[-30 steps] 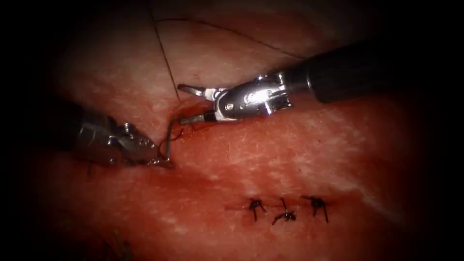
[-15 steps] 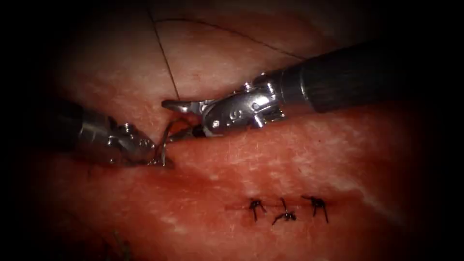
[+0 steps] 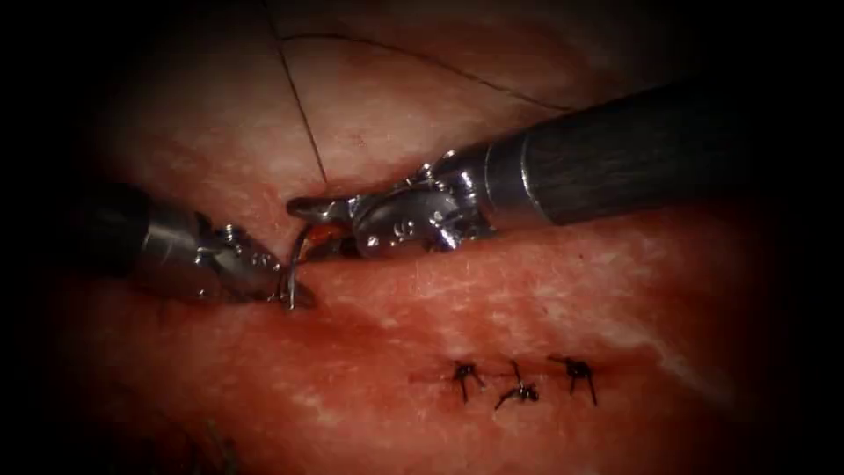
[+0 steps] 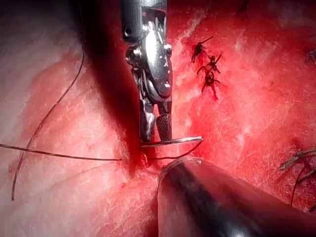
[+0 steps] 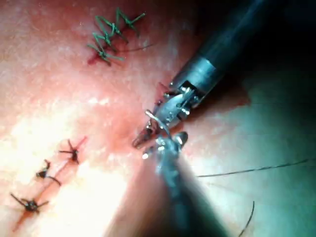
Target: Wound Closure
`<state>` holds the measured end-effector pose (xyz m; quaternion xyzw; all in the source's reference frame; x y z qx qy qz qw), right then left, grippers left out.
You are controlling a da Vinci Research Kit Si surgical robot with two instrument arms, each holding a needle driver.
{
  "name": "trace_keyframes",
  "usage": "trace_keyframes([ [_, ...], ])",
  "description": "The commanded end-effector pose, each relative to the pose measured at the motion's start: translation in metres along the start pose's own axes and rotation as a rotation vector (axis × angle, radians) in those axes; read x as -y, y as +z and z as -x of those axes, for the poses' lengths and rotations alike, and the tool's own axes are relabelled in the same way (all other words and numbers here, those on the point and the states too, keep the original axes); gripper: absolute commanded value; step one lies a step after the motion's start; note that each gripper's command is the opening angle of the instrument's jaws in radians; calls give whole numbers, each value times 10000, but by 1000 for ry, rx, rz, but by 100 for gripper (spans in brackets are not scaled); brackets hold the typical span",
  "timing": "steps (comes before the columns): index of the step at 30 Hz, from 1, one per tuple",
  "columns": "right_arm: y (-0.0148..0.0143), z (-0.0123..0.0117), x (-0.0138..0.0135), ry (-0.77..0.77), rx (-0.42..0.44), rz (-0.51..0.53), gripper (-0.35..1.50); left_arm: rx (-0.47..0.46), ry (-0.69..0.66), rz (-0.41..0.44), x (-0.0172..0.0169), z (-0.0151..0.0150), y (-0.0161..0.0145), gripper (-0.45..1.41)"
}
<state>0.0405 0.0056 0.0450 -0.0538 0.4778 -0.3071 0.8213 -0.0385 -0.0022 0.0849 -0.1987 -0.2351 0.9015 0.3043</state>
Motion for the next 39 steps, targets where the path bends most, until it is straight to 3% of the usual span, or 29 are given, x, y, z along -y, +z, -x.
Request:
trace_keyframes([
  [1,8,-1,3,0,-1,-1,42,2,0,3,-5,3,9,-43],
  [24,33,-6,2,-9,3,-9,32,2,1,3,-5,3,8,-43],
  [28,35,-4,2,-17,9,-16,14,2,1,4,-5,4,8,-43],
  [29,36,-3,3,-36,13,-24,-17,2,1,5,-5,4,7,-43],
  [30,36,-3,3,-56,22,-42,-35,2,1,5,-5,4,7,-43],
  [33,34,1,1,-79,49,-74,-35,2,2,5,-5,4,7,-43],
  [39,21,15,-3,-67,19,19,-35,2,2,3,-5,4,6,-43],
])
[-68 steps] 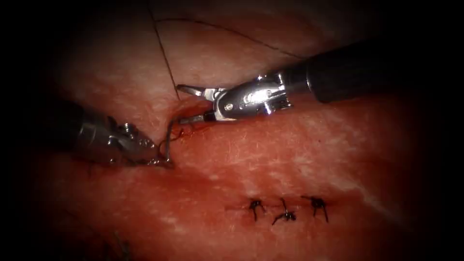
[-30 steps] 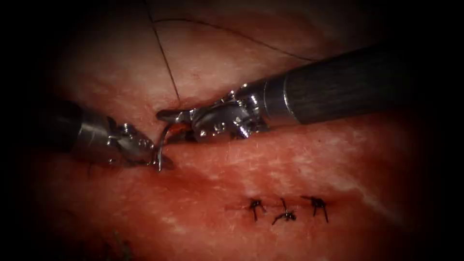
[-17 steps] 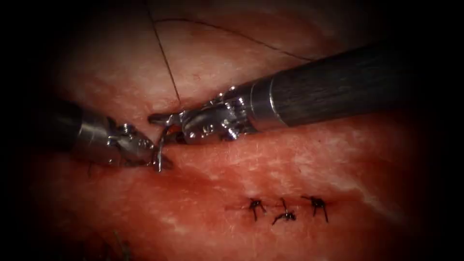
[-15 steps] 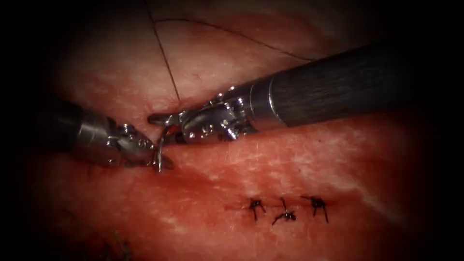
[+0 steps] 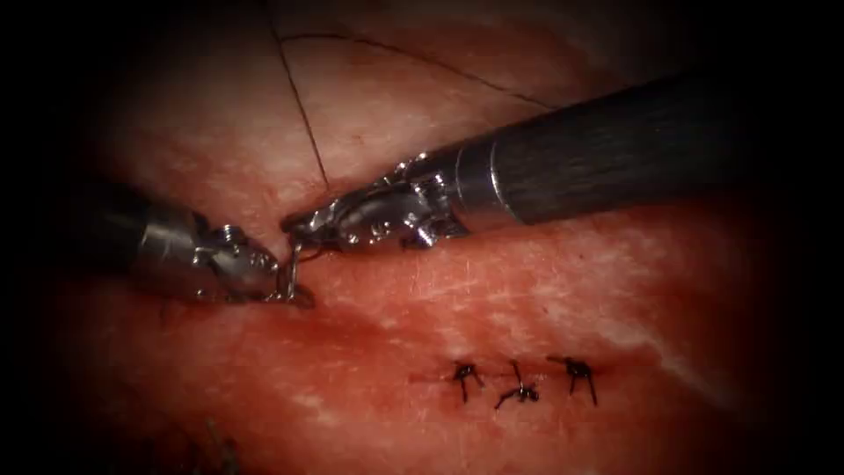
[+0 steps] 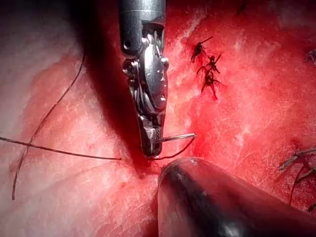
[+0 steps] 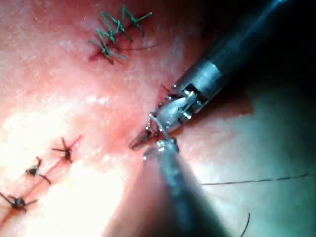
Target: Wound Closure
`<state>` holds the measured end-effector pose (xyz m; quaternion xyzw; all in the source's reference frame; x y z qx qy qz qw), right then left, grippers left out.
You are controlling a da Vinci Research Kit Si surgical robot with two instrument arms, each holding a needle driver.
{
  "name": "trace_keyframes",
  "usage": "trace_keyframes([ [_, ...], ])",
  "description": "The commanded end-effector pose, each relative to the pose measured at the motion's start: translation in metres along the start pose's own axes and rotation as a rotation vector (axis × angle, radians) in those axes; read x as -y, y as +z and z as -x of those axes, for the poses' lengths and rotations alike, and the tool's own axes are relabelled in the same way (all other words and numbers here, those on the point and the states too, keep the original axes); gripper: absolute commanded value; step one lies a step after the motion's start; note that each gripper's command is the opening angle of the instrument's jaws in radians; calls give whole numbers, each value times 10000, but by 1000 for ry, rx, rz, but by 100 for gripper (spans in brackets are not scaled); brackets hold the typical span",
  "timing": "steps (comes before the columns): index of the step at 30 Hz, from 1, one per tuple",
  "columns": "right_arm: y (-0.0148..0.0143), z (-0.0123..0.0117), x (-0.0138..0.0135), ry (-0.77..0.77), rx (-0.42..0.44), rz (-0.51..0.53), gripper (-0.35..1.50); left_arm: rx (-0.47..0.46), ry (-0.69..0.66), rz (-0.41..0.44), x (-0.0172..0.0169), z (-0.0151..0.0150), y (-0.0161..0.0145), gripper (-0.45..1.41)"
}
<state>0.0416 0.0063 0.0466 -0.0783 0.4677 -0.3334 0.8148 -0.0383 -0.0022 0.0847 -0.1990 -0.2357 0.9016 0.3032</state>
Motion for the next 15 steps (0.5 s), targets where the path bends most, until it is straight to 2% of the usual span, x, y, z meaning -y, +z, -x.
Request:
trace_keyframes([
  [1,3,5,3,8,-7,23,-35,1,0,1,-5,3,9,-43],
  [8,-15,31,-11,104,-79,220,-35,1,0,-1,-4,2,8,-43],
  [15,-14,39,-17,218,-158,345,-35,-24,-1,-18,-2,-4,3,-45],
])
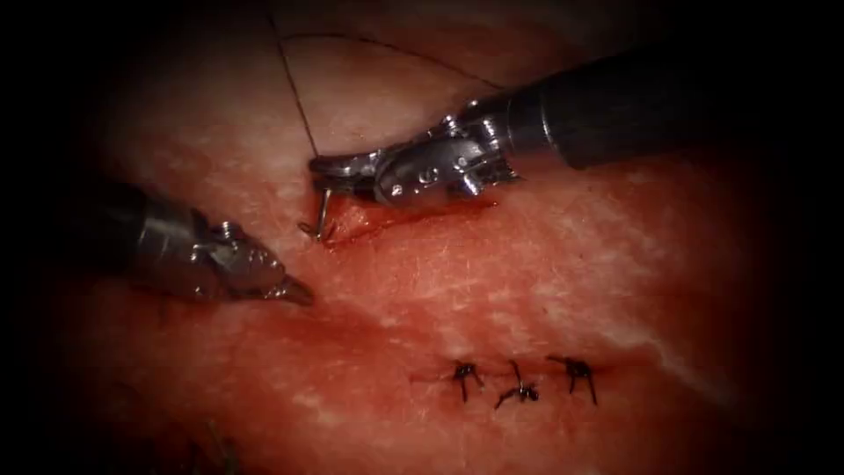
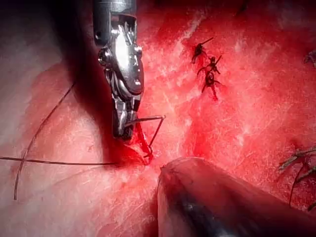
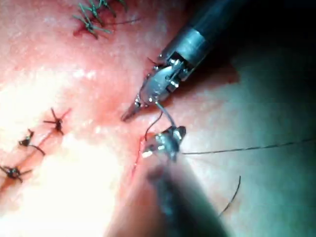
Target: Wound Closure
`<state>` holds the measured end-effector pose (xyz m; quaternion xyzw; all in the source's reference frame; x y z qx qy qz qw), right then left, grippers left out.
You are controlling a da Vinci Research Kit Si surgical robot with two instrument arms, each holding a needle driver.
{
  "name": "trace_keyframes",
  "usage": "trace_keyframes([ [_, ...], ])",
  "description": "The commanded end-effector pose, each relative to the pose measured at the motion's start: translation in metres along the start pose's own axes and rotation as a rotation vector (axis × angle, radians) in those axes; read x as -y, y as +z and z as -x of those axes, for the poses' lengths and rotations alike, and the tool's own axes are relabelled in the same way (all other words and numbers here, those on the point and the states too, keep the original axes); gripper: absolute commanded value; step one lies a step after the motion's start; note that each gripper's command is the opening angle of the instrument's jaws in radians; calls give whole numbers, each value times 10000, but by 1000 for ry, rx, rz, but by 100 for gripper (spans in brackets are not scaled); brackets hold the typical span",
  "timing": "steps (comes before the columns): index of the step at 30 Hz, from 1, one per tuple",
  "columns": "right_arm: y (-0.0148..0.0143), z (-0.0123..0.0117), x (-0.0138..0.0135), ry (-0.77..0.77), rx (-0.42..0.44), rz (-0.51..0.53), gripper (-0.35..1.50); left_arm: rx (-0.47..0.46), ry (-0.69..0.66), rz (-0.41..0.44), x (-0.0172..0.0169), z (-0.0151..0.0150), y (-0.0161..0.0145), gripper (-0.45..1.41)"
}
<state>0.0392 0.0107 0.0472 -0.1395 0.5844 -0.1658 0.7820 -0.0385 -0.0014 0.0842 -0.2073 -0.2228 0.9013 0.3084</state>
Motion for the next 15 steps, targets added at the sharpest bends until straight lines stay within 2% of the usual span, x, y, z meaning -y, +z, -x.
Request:
trace_keyframes([
  [1,8,2,5,12,-8,13,-35,-2,-1,-3,-4,2,9,-45],
  [9,3,7,-3,119,-54,82,-35,-90,-20,-23,-1,-15,4,-45],
  [15,-7,6,1,225,-30,87,-35,-150,-17,-38,3,-23,-2,-45],
])
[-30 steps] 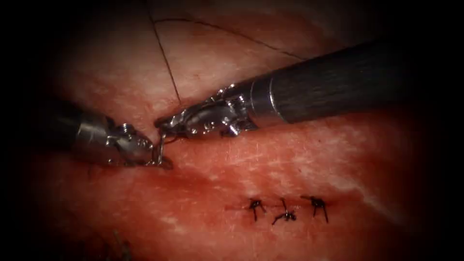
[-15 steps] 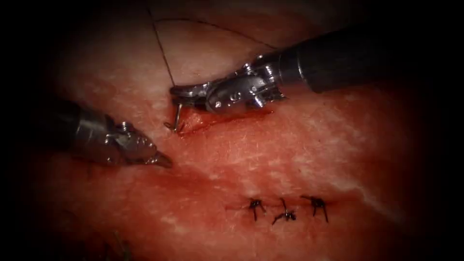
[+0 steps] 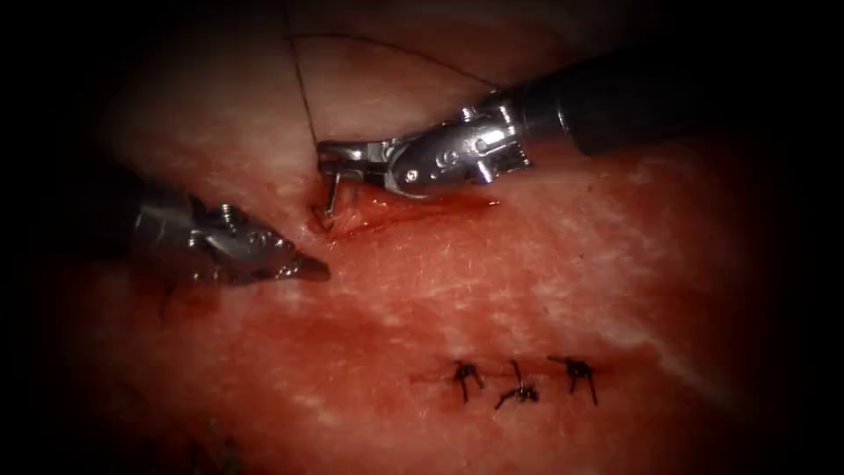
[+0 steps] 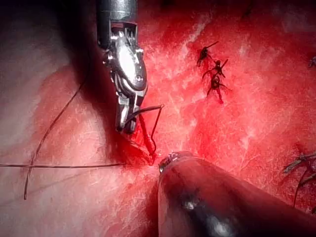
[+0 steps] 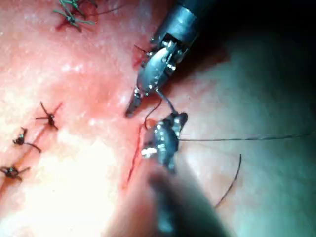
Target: Wound Closure
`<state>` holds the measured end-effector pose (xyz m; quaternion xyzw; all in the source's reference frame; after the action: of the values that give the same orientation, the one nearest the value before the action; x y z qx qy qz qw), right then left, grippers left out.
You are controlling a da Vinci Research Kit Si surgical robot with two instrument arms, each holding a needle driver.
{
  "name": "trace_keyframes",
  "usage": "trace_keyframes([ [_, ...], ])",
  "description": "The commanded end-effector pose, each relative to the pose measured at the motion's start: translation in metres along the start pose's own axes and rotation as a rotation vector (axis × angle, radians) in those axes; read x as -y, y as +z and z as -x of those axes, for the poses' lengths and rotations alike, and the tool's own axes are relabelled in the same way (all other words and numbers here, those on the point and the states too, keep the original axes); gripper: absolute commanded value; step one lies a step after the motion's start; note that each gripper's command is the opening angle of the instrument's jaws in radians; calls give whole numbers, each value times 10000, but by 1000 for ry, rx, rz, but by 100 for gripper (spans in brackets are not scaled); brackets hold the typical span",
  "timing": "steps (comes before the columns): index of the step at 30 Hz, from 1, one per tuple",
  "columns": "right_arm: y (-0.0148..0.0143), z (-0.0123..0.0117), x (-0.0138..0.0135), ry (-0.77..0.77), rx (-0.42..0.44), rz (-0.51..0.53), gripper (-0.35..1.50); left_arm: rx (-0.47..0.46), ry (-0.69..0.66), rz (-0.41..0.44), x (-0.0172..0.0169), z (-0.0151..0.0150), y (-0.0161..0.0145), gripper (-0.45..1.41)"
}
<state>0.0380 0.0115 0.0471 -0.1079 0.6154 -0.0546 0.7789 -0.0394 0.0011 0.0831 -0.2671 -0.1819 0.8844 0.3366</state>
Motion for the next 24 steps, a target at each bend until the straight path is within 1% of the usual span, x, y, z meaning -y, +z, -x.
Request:
trace_keyframes([
  [1,3,2,8,6,6,-5,-35,0,0,3,-4,5,8,-45],
  [8,5,9,19,72,30,-2,-35,-4,0,1,-4,5,10,-45],
  [15,11,14,25,76,45,-3,-35,-23,-3,-3,-3,3,18,-45],
  [20,15,15,26,87,54,2,-35,-31,-3,-14,-14,4,31,-45],
  [24,15,17,27,110,54,10,-35,-31,1,0,-19,11,37,-45],
])
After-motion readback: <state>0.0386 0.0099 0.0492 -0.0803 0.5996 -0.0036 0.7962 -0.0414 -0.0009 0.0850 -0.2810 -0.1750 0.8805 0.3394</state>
